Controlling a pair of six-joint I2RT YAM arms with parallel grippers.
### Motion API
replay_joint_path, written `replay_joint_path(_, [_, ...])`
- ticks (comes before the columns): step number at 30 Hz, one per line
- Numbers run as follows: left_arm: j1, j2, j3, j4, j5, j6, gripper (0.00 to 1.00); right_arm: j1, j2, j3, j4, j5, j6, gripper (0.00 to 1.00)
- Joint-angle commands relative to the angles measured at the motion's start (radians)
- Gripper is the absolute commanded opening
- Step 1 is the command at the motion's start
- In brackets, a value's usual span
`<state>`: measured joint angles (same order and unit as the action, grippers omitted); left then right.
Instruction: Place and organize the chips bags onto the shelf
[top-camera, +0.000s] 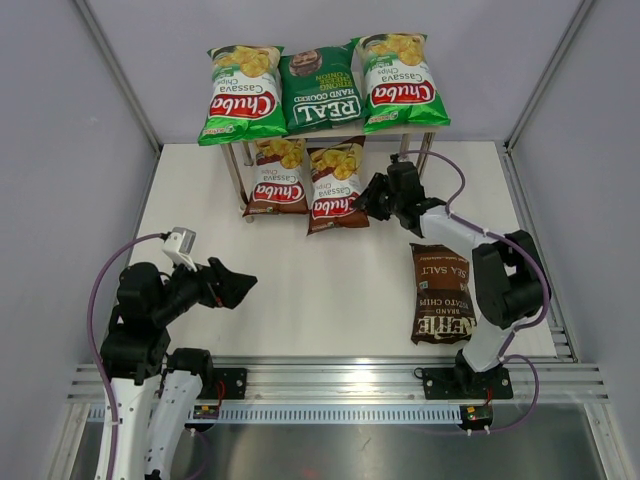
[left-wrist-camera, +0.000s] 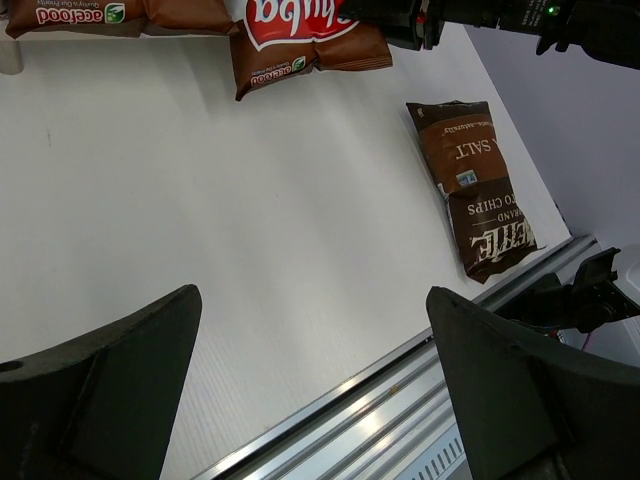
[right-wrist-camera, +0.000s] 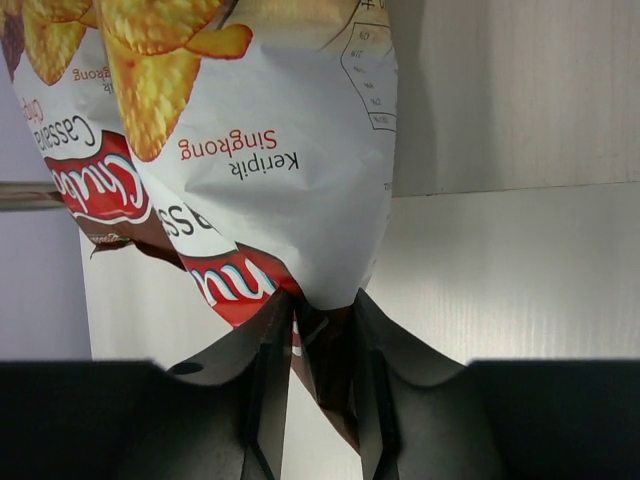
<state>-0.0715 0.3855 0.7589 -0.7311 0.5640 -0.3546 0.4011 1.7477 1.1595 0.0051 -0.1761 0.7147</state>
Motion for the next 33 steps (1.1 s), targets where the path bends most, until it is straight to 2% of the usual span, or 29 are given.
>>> replay_joint_path(1, [-0.005,-0.008,0.000,0.041,0.025,0.013,0.99,0.016,0.013,0.046,0.039,0.098,0.011,0.34])
replay_joint_path(14, [-0.014,-0.027,0.002,0.038,0.019,0.011,0.99,0.015,0.059,0.166,-0.001,0.167,0.130,0.33])
replay_joint_path(20, [-0.016,-0.033,0.002,0.036,0.013,0.011,0.99,0.016,0.044,0.115,-0.021,0.294,0.231,0.31])
replay_joint_path(22, [-0.017,-0.033,0.003,0.035,0.011,0.011,0.99,0.015,0.041,0.106,-0.017,0.296,0.249,0.29])
replay_joint_path(27, [-0.019,-0.034,0.003,0.033,0.007,0.011,0.99,0.015,0.030,0.060,0.051,0.323,0.296,0.16])
replay_joint_path(33, [-0.020,-0.037,0.005,0.032,0.004,0.009,0.99,0.015,0.038,0.063,0.082,0.329,0.302,0.14])
